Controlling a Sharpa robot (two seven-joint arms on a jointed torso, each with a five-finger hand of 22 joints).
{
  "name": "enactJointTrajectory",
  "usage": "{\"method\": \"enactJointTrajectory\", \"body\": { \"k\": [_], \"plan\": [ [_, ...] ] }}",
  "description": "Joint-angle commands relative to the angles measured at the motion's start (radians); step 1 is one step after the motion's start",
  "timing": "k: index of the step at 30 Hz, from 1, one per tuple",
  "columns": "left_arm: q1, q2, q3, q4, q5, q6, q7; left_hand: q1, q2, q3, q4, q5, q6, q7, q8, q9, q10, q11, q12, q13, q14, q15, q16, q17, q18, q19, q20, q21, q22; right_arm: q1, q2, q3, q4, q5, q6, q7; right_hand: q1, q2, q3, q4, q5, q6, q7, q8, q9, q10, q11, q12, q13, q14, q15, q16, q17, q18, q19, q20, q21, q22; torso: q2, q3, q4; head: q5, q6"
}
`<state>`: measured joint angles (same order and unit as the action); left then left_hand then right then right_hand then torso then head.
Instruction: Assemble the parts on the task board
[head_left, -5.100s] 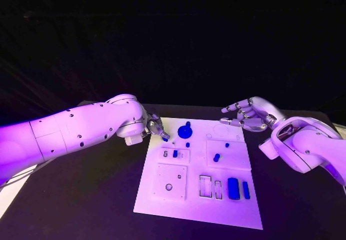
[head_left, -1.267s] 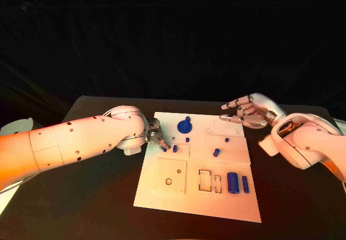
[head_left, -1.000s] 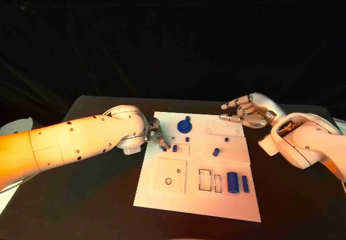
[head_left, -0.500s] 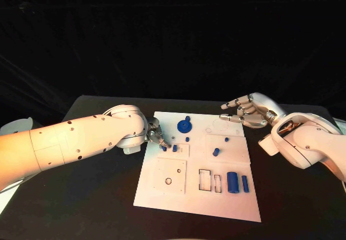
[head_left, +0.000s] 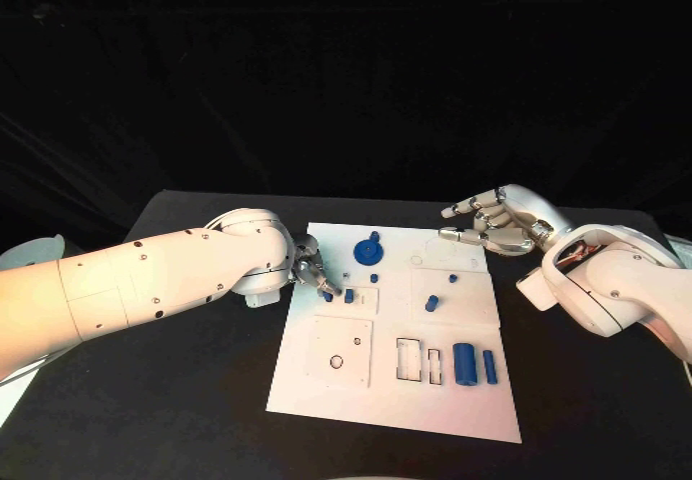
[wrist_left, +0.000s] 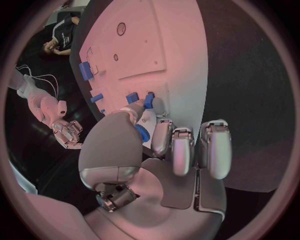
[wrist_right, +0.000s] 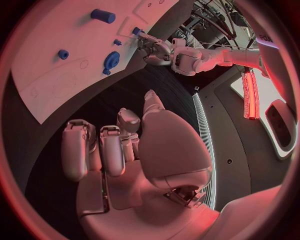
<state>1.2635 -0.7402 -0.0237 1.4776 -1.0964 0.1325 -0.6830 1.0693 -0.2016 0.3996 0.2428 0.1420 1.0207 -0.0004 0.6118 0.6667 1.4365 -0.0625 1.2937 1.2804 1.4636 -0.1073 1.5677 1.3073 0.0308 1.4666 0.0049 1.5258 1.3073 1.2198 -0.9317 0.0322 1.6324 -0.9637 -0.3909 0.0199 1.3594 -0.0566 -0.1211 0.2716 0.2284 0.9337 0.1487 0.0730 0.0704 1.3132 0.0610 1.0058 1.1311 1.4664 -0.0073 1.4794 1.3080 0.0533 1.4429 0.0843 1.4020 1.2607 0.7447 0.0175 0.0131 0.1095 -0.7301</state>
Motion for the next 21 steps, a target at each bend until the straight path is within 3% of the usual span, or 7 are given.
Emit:
{"method": "enactJointTrajectory", "body": {
  "k": [1,11,15,21],
  "plan": [
    [-0.010,0.000,-0.008,-0.005,0.001,0.054,-0.052,0.002,0.003,-0.011,0.002,0.003,0.009,0.001,0.002,0.002,0.008,-0.001,0.006,0.001,0.107,-0.008,0.003,0.263,-0.018,0.085,-0.009,0.006,0.213,-0.001,0.000,0.000,0.002,-0.002,0.012,0.009,0.001,0.009,-0.005,0.002,0.005,0.007,0.003,-0.003,-0.001,-0.007,0.001,-0.004,-0.001,0.074,-0.009,-0.004,0.134,0.013,-0.006,0.002,-0.003,-0.001,0.000,0.0000,0.0001,-0.001,-0.002],
    [-0.010,0.000,-0.008,-0.011,-0.007,0.044,-0.055,-0.002,0.014,-0.107,0.045,0.004,0.013,0.002,0.004,0.002,0.010,-0.001,0.009,0.006,0.107,-0.008,0.003,0.263,-0.019,0.086,-0.010,0.009,0.218,-0.001,-0.001,0.000,0.002,-0.003,0.012,0.008,0.001,0.009,-0.006,0.002,0.006,0.007,0.003,-0.003,-0.001,-0.007,0.001,-0.004,-0.002,0.074,-0.009,-0.004,0.134,0.013,-0.006,0.002,-0.003,-0.001,0.000,-0.0005,0.0007,-0.001,-0.001],
    [-0.010,0.001,-0.008,-0.012,-0.007,0.037,-0.055,-0.007,0.031,-0.170,0.048,0.005,0.014,0.001,0.005,0.002,0.011,-0.002,0.010,0.008,0.107,-0.009,0.003,0.263,-0.019,0.087,-0.010,0.010,0.220,-0.001,0.000,0.000,0.002,-0.003,0.011,0.008,0.001,0.009,-0.006,0.002,0.006,0.007,0.003,-0.003,-0.001,-0.007,0.001,-0.004,-0.002,0.074,-0.009,-0.004,0.134,0.013,-0.006,0.002,-0.003,-0.001,0.000,-0.0005,0.0005,-0.001,-0.001],
    [-0.010,0.001,-0.008,-0.013,-0.008,0.029,-0.056,-0.008,0.038,-0.193,0.049,0.005,0.014,0.001,0.005,0.003,0.011,-0.002,0.010,0.008,0.107,-0.009,0.003,0.263,-0.019,0.087,-0.011,0.011,0.221,-0.001,0.000,0.000,0.002,-0.003,0.011,0.008,0.001,0.009,-0.006,0.002,0.006,0.007,0.003,-0.003,-0.001,-0.007,0.001,-0.004,-0.002,0.074,-0.009,-0.004,0.134,0.013,-0.006,0.002,-0.003,-0.001,0.000,-0.0005,0.0005,-0.001,0.000]
  ]
}}
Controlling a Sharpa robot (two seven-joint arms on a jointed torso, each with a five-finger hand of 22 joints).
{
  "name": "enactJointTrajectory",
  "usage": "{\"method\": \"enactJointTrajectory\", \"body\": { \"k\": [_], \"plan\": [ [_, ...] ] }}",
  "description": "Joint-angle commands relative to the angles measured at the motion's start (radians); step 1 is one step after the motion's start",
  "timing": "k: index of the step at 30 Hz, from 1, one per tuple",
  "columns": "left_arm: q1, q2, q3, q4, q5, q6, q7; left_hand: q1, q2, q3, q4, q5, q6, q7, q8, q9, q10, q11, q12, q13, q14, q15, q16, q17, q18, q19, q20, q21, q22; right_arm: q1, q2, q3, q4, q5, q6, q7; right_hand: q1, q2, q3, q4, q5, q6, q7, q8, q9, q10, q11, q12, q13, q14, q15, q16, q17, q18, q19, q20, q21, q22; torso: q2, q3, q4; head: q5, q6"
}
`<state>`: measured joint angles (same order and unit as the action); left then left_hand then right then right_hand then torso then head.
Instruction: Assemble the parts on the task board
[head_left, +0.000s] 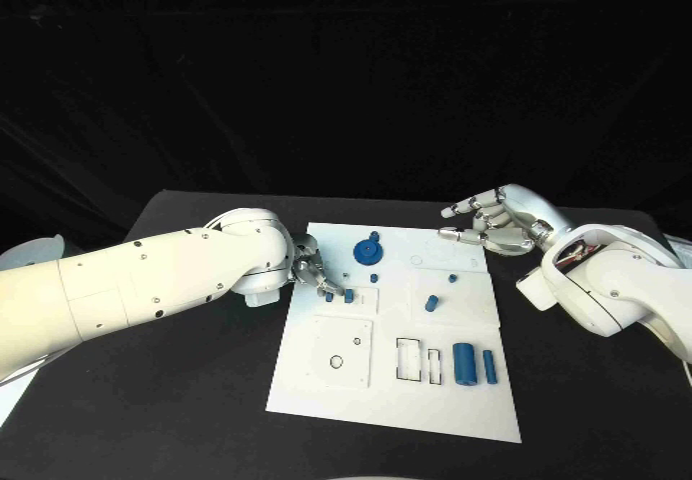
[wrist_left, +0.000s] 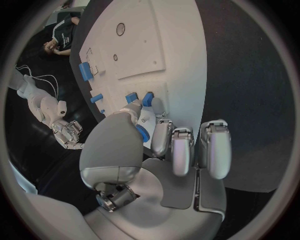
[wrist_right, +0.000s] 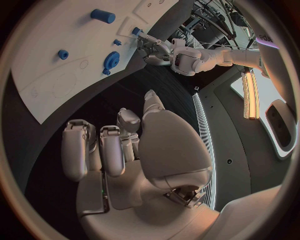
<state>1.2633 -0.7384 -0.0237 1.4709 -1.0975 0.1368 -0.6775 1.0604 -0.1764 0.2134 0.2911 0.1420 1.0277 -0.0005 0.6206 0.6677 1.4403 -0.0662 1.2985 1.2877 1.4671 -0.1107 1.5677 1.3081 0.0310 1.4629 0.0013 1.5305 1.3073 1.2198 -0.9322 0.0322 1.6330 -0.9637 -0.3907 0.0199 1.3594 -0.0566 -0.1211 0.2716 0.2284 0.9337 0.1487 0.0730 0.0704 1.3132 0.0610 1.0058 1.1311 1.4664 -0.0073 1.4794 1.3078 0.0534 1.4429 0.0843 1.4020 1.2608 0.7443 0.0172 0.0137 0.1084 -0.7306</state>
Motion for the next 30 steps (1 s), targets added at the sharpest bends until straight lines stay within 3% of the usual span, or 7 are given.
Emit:
{"method": "enactJointTrajectory", "body": {
  "k": [1,10,14,21,23,25,30],
  "plan": [
    [-0.010,-0.001,-0.008,-0.006,-0.007,0.022,-0.061,0.001,0.013,-0.008,0.001,0.005,0.007,0.001,-0.004,0.002,0.007,0.002,0.005,0.001,0.104,-0.006,0.003,0.263,-0.019,0.091,-0.007,0.006,0.221,-0.001,0.001,0.000,0.001,-0.003,0.011,0.008,0.001,0.009,-0.006,0.002,0.006,0.007,0.003,-0.003,-0.001,-0.007,0.001,-0.004,-0.002,0.074,-0.009,-0.004,0.134,0.013,-0.006,0.002,-0.003,-0.001,0.000,0.0000,0.0001,0.000,0.000],
    [-0.010,-0.012,-0.007,0.006,0.009,-0.014,-0.054,-0.004,0.023,-0.023,0.002,0.006,0.004,0.001,-0.005,0.001,0.003,0.002,-0.004,-0.008,0.104,-0.006,0.003,0.263,-0.017,0.087,-0.007,-0.002,0.211,-0.001,0.001,0.000,0.000,-0.004,0.012,0.008,0.001,0.009,-0.006,0.002,0.006,0.007,0.003,-0.003,-0.001,-0.007,0.001,-0.004,-0.002,0.074,-0.009,-0.004,0.134,0.013,-0.006,0.002,-0.003,-0.001,0.000,-0.0007,0.0001,0.001,0.002],
    [-0.009,-0.027,-0.006,0.019,0.066,-0.095,-0.014,-0.005,0.036,-0.037,0.001,0.009,-0.027,0.011,-0.018,-0.003,-0.024,0.010,-0.045,-0.048,0.104,-0.002,0.003,0.263,-0.009,0.075,-0.005,-0.028,0.181,-0.001,0.003,0.000,-0.002,-0.004,0.012,0.008,0.001,0.009,-0.006,0.002,0.006,0.007,0.003,-0.003,-0.001,-0.007,0.001,-0.004,-0.002,0.074,-0.009,-0.004,0.134,0.013,-0.006,0.002,-0.003,-0.001,0.000,-0.0007,0.0006,-0.001,0.003],
    [-0.008,-0.049,-0.005,0.029,0.219,-0.292,0.115,-0.018,0.041,-0.067,0.004,0.010,-0.080,0.036,-0.041,-0.018,-0.117,0.032,-0.188,-0.187,0.104,0.016,0.003,0.263,0.018,0.030,0.011,-0.122,0.074,-0.001,0.005,0.000,-0.005,-0.004,0.013,0.007,0.001,0.009,-0.006,0.002,0.006,0.007,0.003,-0.003,-0.001,-0.007,0.001,-0.004,-0.002,0.074,-0.009,-0.004,0.134,0.013,-0.006,0.002,-0.003,-0.001,0.000,-0.0008,0.0009,-0.002,0.006],
    [-0.008,-0.054,-0.005,0.030,0.252,-0.336,0.148,-0.034,0.042,-0.106,0.003,0.011,-0.102,0.046,-0.051,-0.029,-0.185,0.042,-0.296,-0.294,0.101,0.023,-0.003,0.254,0.039,-0.006,0.019,-0.205,-0.014,-0.001,0.005,0.000,-0.005,-0.004,0.013,0.007,0.001,0.009,-0.006,0.002,0.006,0.007,0.003,-0.003,-0.001,-0.007,0.001,-0.004,-0.002,0.074,-0.009,-0.004,0.134,0.013,-0.006,0.002,-0.003,-0.001,0.000,-0.0007,0.0002,-0.002,0.007],
    [-0.008,-0.057,-0.005,0.029,0.282,-0.375,0.180,-0.043,0.045,-0.159,0.000,0.009,-0.132,0.062,-0.068,-0.045,-0.283,0.054,-0.452,-0.445,0.072,0.034,-0.067,0.171,0.069,-0.061,0.027,-0.337,-0.149,-0.001,0.005,0.000,-0.006,-0.004,0.013,0.006,-0.001,0.008,-0.008,0.002,0.007,0.007,0.003,-0.003,-0.001,-0.007,0.001,-0.004,-0.002,0.074,-0.009,-0.004,0.135,0.013,-0.006,0.002,-0.004,-0.002,0.000,-0.0006,0.0004,-0.002,0.008],
    [-0.008,-0.062,-0.005,0.025,0.319,-0.426,0.261,-0.029,0.048,-0.272,0.004,0.013,-0.194,0.096,-0.091,-0.084,-0.366,0.087,-0.538,-0.529,-0.001,0.061,-0.248,-0.026,0.124,-0.170,0.052,-0.652,-0.449,-0.001,0.005,-0.001,-0.007,-0.004,0.014,0.006,-0.001,0.008,-0.008,0.002,0.007,0.007,0.003,-0.003,-0.001,-0.007,0.001,-0.004,-0.002,0.074,-0.009,-0.004,0.135,0.013,-0.006,0.002,-0.004,-0.002,0.000,-0.0001,0.0005,-0.003,0.010]
  ]
}}
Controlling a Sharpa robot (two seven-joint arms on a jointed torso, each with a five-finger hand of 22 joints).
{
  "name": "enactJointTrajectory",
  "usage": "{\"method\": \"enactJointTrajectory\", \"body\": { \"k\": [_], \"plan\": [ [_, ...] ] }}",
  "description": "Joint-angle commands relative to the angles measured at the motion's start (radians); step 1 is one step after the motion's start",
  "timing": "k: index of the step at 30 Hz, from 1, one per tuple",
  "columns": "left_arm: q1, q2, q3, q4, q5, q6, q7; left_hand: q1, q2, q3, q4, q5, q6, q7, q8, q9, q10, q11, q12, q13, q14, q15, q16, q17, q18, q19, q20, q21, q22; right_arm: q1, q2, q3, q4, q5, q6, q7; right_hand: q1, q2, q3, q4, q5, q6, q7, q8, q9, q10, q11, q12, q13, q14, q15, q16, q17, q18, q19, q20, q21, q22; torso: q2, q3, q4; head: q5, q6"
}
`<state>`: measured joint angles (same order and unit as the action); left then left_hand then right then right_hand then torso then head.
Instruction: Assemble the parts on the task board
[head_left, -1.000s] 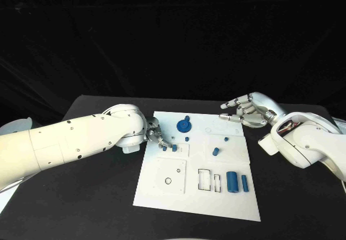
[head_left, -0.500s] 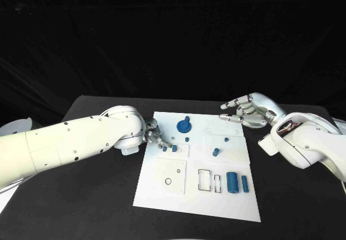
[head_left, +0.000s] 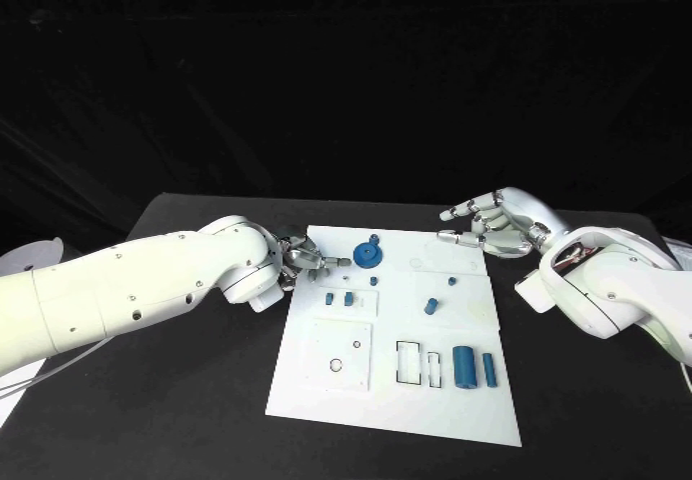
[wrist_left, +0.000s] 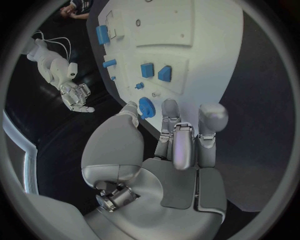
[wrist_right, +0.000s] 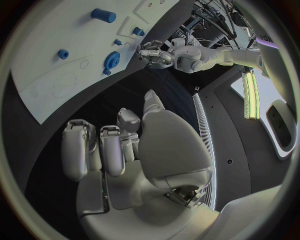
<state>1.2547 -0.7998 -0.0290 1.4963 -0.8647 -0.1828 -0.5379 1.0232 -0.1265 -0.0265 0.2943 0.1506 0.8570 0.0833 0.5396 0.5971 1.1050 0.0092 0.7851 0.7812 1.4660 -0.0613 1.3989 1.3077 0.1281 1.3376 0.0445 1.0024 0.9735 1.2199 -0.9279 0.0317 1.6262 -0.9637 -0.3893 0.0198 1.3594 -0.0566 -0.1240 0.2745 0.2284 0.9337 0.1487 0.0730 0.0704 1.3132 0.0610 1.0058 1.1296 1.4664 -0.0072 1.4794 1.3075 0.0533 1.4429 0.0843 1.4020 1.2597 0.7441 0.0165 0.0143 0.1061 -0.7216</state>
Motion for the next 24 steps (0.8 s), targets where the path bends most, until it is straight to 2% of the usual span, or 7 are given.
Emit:
{"method": "enactJointTrajectory", "body": {
  "k": [1,5,9,11,15,18,24],
  "plan": [
    [0.000,0.000,0.000,-0.001,0.087,-0.113,0.142,0.030,-0.002,-0.041,0.000,0.006,-0.035,0.019,-0.014,-0.022,-0.053,0.020,-0.041,-0.038,-0.028,0.019,-0.140,-0.086,0.042,-0.079,0.015,-0.216,-0.200,-0.001,0.001,0.000,0.000,-0.004,0.012,0.006,-0.001,0.009,-0.005,-0.001,0.007,0.007,0.003,-0.003,-0.001,-0.007,0.001,-0.004,-0.001,0.074,-0.009,-0.004,0.135,0.013,-0.006,0.002,-0.004,-0.001,0.000,0.0006,-0.0002,-0.001,0.003],
    [0.000,0.012,-0.002,-0.008,0.022,-0.121,0.248,0.270,0.050,0.062,-0.054,-0.008,-0.085,0.056,-0.050,-0.078,-0.143,0.057,-0.129,-0.119,-0.118,0.048,-0.320,-0.260,0.049,-0.118,0.043,-0.360,-0.316,-0.001,0.001,-0.001,-0.001,-0.004,0.013,0.006,-0.001,0.009,-0.005,-0.001,0.007,0.007,0.003,-0.003,-0.001,-0.007,0.001,-0.004,-0.001,0.074,-0.009,-0.004,0.135,0.013,-0.006,0.002,-0.004,-0.001,0.001,0.0002,-0.0001,-0.002,0.005],
    [-0.005,0.037,-0.007,-0.018,-0.125,-0.128,0.376,0.460,0.043,0.168,-0.118,-0.010,-0.075,0.062,-0.112,-0.158,-0.177,0.063,-0.243,-0.236,-0.182,0.055,-0.425,-0.363,0.052,-0.122,0.051,-0.412,-0.354,-0.001,0.003,-0.001,-0.003,-0.004,0.013,0.006,-0.001,0.009,-0.006,-0.001,0.007,0.007,0.003,-0.003,-0.001,-0.007,0.001,-0.004,-0.001,0.074,-0.009,-0.005,0.134,0.013,-0.006,0.002,-0.004,-0.001,0.001,-0.0008,-0.0006,-0.010,0.011],
    [-0.011,0.056,-0.010,-0.023,-0.232,-0.135,0.431,0.506,0.008,0.221,-0.125,-0.019,-0.031,0.062,-0.167,-0.226,-0.153,0.064,-0.316,-0.326,-0.196,0.059,-0.451,-0.393,0.057,-0.115,0.046,-0.432,-0.369,-0.001,0.004,-0.001,-0.005,-0.004,0.013,0.006,-0.001,0.009,-0.006,0.000,0.007,0.007,0.003,-0.003,-0.001,-0.008,0.001,-0.004,-0.001,0.074,-0.009,-0.005,0.134,0.013,-0.006,0.002,-0.004,-0.001,0.002,-0.0011,-0.0022,-0.012,0.013],
    [-0.017,0.086,-0.012,-0.037,-0.356,-0.138,0.469,0.521,-0.038,0.276,-0.126,-0.021,0.029,0.057,-0.238,-0.308,-0.106,0.063,-0.396,-0.437,-0.187,0.058,-0.453,-0.408,0.057,-0.096,0.043,-0.442,-0.377,-0.002,0.006,-0.001,-0.006,-0.004,0.013,0.007,-0.001,0.009,-0.006,0.000,0.007,0.007,0.003,-0.003,-0.001,-0.008,0.001,-0.004,-0.001,0.074,-0.009,-0.005,0.134,0.013,-0.006,0.002,-0.004,-0.001,0.001,-0.0002,-0.0026,-0.016,0.014],
    [-0.019,0.108,-0.013,-0.052,-0.437,-0.126,0.473,0.512,-0.065,0.303,-0.124,-0.022,0.067,0.053,-0.281,-0.357,-0.078,0.065,-0.446,-0.509,-0.139,0.055,-0.391,-0.361,0.056,-0.064,0.043,-0.438,-0.378,-0.003,0.007,-0.002,-0.006,-0.004,0.014,0.007,-0.001,0.009,-0.006,0.000,0.007,0.007,0.003,-0.003,-0.001,-0.008,0.001,-0.004,-0.001,0.074,-0.009,-0.005,0.134,0.013,-0.006,0.002,-0.004,-0.001,0.002,0.0001,-0.0028,-0.020,0.016],
    [-0.020,0.145,-0.015,-0.078,-0.540,-0.044,0.444,0.467,-0.097,0.280,-0.112,-0.024,0.077,0.049,-0.312,-0.388,-0.104,0.069,-0.486,-0.556,-0.121,0.056,-0.357,-0.336,0.054,-0.048,0.048,-0.446,-0.384,-0.003,0.008,-0.002,-0.006,-0.004,0.015,0.007,-0.001,0.009,-0.006,0.000,0.007,0.007,0.003,-0.003,-0.001,-0.008,0.001,-0.004,-0.001,0.074,-0.009,-0.005,0.134,0.013,-0.006,0.002,-0.004,-0.001,0.002,0.0005,-0.0013,-0.023,0.015]
  ]
}}
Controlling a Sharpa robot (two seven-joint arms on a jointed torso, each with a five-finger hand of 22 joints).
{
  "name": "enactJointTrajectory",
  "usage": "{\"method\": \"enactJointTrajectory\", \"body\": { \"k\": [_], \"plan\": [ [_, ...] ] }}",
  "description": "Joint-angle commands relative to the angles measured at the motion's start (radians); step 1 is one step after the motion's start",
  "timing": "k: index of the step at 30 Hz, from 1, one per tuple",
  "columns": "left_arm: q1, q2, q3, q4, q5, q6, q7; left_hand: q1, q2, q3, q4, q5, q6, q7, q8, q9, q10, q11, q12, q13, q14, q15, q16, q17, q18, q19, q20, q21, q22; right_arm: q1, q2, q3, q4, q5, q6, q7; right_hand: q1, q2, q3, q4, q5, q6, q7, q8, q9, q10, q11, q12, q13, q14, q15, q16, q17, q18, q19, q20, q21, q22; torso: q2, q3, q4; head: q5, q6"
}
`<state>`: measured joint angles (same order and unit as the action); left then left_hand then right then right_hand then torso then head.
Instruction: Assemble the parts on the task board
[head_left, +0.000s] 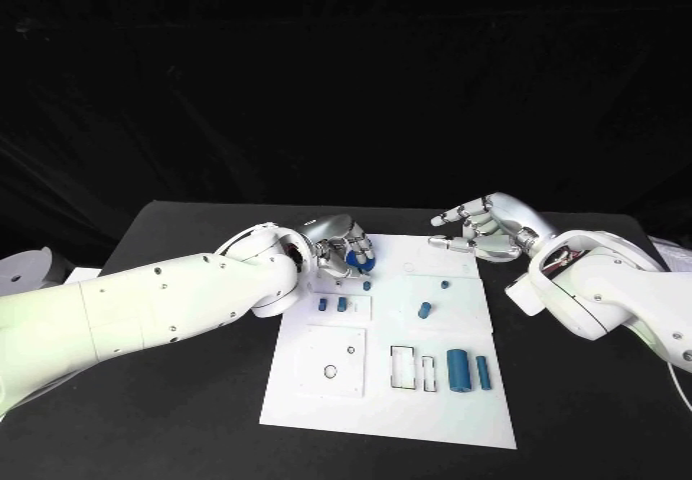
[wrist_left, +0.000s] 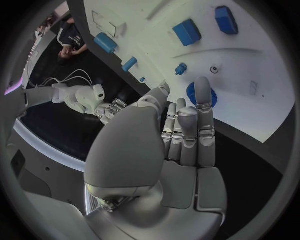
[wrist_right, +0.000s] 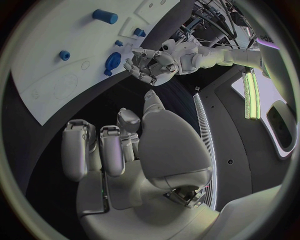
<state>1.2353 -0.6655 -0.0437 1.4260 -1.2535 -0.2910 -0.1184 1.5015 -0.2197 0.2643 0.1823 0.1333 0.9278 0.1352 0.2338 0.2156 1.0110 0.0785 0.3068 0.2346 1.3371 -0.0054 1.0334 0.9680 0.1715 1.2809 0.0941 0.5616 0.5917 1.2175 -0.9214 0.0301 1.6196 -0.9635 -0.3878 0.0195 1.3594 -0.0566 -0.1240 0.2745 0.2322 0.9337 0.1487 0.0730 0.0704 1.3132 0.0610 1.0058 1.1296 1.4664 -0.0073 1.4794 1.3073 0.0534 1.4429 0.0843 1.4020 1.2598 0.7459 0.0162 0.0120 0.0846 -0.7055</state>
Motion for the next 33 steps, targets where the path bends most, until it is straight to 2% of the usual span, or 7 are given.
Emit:
{"method": "enactJointTrajectory", "body": {
  "k": [1,5,8,12,20,26,33],
  "plan": [
    [-0.001,0.017,-0.001,-0.012,-0.166,0.081,0.018,-0.015,-0.004,-0.016,-0.001,-0.007,0.009,-0.004,-0.010,-0.011,-0.013,-0.001,-0.011,-0.016,0.015,-0.002,0.023,0.016,0.011,0.013,-0.002,-0.006,-0.003,-0.001,0.002,0.000,0.000,-0.004,0.013,0.007,-0.001,0.009,-0.006,0.000,0.003,0.007,0.003,-0.003,-0.001,-0.008,0.001,-0.004,-0.001,0.074,-0.009,-0.005,0.134,0.013,-0.006,0.002,-0.004,-0.001,0.000,0.0008,0.0010,-0.002,-0.002],
    [-0.001,0.038,-0.001,-0.030,-0.205,0.131,-0.007,-0.020,0.005,-0.031,-0.007,-0.006,0.033,-0.008,-0.026,-0.034,0.005,-0.007,-0.013,-0.044,0.104,-0.008,0.194,0.180,0.007,0.079,-0.010,0.042,0.030,-0.002,0.003,0.000,0.000,-0.004,0.013,0.008,-0.001,0.009,-0.006,0.000,0.003,0.007,0.003,-0.003,-0.001,-0.008,0.001,-0.004,-0.001,0.074,-0.009,-0.005,0.134,0.013,-0.006,0.002,-0.004,-0.001,0.000,0.0001,0.0020,-0.004,-0.003],
    [-0.002,0.050,-0.002,-0.042,-0.223,0.154,-0.023,-0.019,0.009,-0.033,-0.010,-0.006,0.050,-0.010,-0.036,-0.047,0.022,-0.009,-0.018,-0.063,0.146,-0.011,0.292,0.281,-0.018,0.139,-0.014,0.194,0.171,-0.002,0.004,0.000,0.000,-0.004,0.014,0.008,-0.001,0.009,-0.006,0.000,0.003,0.007,0.003,-0.003,-0.001,-0.008,0.001,-0.004,-0.001,0.074,-0.009,-0.005,0.134,0.013,-0.006,0.002,-0.004,-0.001,-0.001,0.0001,0.0009,-0.004,-0.002],
    [-0.002,0.062,-0.002,-0.058,-0.235,0.186,-0.041,-0.023,0.013,-0.033,-0.010,-0.005,0.071,-0.010,-0.046,-0.060,0.049,-0.011,-0.025,-0.084,0.172,-0.012,0.359,0.352,-0.040,0.178,-0.017,0.325,0.297,-0.002,0.005,0.000,0.000,-0.004,0.014,0.008,-0.001,0.009,-0.006,0.000,0.003,0.007,0.003,-0.003,-0.001,-0.008,0.001,-0.004,-0.001,0.074,-0.009,-0.005,0.134,0.013,-0.006,0.002,-0.004,-0.001,-0.001,0.0002,0.0009,-0.003,-0.003],
    [-0.002,0.078,-0.002,-0.081,-0.243,0.216,-0.068,-0.021,0.024,-0.021,-0.010,-0.004,0.102,-0.010,-0.059,-0.075,0.084,-0.012,-0.044,-0.110,0.184,-0.014,0.381,0.366,-0.058,0.204,-0.019,0.439,0.407,-0.003,0.005,0.000,0.000,-0.004,0.014,0.009,-0.001,0.009,-0.006,0.000,0.003,0.007,0.003,-0.003,-0.001,-0.008,0.001,-0.004,-0.001,0.074,-0.009,-0.005,0.134,0.013,-0.006,0.002,-0.004,-0.001,-0.001,0.0006,0.0027,-0.004,-0.005],
    [-0.006,0.094,-0.001,-0.098,-0.245,0.206,-0.063,-0.005,0.041,0.015,-0.014,-0.002,0.124,-0.012,-0.065,-0.083,0.112,-0.016,-0.060,-0.126,0.185,-0.018,0.380,0.358,-0.064,0.211,-0.022,0.477,0.446,-0.003,0.007,0.000,-0.001,-0.004,0.015,0.009,-0.001,0.009,-0.006,0.000,0.003,0.007,0.003,-0.003,-0.001,-0.008,0.001,-0.004,-0.001,0.074,-0.009,-0.005,0.134,0.013,-0.006,0.002,-0.004,-0.001,0.000,0.0001,0.0008,-0.004,-0.006],
    [-0.013,0.102,-0.001,-0.104,-0.245,0.201,-0.055,-0.006,0.036,0.036,-0.015,-0.003,0.135,-0.014,-0.073,-0.090,0.136,-0.019,-0.074,-0.136,0.185,-0.019,0.379,0.351,-0.067,0.211,-0.024,0.499,0.469,-0.004,0.009,0.000,-0.002,-0.004,0.016,0.010,-0.001,0.009,-0.006,0.000,0.003,0.007,0.003,-0.003,-0.001,-0.008,0.001,-0.004,-0.001,0.074,-0.009,-0.005,0.134,0.013,-0.006,0.002,-0.004,-0.001,0.000,0.0007,0.0016,-0.007,-0.009]
  ]
}}
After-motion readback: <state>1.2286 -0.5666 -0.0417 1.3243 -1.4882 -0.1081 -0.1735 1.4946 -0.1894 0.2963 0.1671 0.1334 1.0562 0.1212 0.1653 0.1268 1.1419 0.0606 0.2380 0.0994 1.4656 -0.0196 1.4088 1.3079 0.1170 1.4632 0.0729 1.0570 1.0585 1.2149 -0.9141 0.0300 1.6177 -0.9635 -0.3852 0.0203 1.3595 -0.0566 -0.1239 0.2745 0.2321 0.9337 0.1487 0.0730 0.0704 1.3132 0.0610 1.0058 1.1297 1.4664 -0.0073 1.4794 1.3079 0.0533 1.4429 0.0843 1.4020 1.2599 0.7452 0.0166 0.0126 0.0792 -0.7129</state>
